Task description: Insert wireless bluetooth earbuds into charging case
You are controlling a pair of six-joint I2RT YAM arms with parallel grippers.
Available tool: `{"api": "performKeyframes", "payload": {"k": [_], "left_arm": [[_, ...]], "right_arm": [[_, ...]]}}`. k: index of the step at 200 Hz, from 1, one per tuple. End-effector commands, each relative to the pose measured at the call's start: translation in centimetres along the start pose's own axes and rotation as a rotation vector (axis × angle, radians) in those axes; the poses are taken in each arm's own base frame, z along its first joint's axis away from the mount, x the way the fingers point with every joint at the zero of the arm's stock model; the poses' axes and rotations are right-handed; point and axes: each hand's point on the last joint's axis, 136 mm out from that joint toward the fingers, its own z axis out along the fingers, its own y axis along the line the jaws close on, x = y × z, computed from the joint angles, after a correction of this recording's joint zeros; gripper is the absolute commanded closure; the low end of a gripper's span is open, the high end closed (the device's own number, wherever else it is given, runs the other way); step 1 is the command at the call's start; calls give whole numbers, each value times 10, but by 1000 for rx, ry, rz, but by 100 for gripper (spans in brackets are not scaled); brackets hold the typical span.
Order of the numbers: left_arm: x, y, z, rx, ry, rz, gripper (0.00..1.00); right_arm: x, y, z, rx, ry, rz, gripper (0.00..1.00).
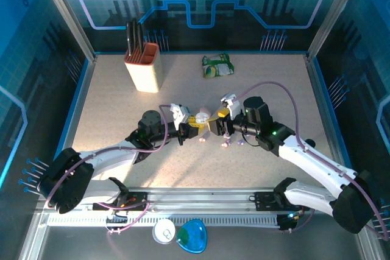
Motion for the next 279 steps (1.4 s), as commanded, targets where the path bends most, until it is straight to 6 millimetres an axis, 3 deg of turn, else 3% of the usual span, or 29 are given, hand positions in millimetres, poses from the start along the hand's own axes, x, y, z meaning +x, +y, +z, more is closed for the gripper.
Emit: {"api": "performKeyframes", "payload": {"k": [1, 25, 49, 75, 98, 115, 137, 177, 217, 279], "left_arm": [[-17, -7, -1, 18, -46, 27, 100], [-15, -3, -2, -9, -47, 36, 100], [-8, 4, -5, -43, -43, 48, 100], [-5, 5, -7, -49, -50, 52, 100], [-3, 5, -8, -48, -52, 59, 100], [-3, 5, -8, -49, -50, 65, 100], [-2, 5, -7, -46, -48, 68, 100], [1, 5, -6, -39, -39, 64, 100], [2, 5, -7, -40, -35, 59, 100], [3, 3, -9, -42, -27, 54, 100]], "right_arm": [[-4, -1, 2, -13, -8, 16, 35], [-10, 2, -5, -42, -52, 19, 35], [-10, -25, -15, 15, -92, 145, 34], [15, -72, -21, 171, -32, 351, 33], [51, -93, -22, 284, 109, 461, 35], [79, -96, -18, 315, 230, 531, 36], [108, -93, -12, 327, 350, 594, 45], [137, -83, 8, 295, 462, 609, 47], [152, -88, 20, 304, 509, 645, 48], [147, -93, 39, 255, 491, 671, 49]]}}
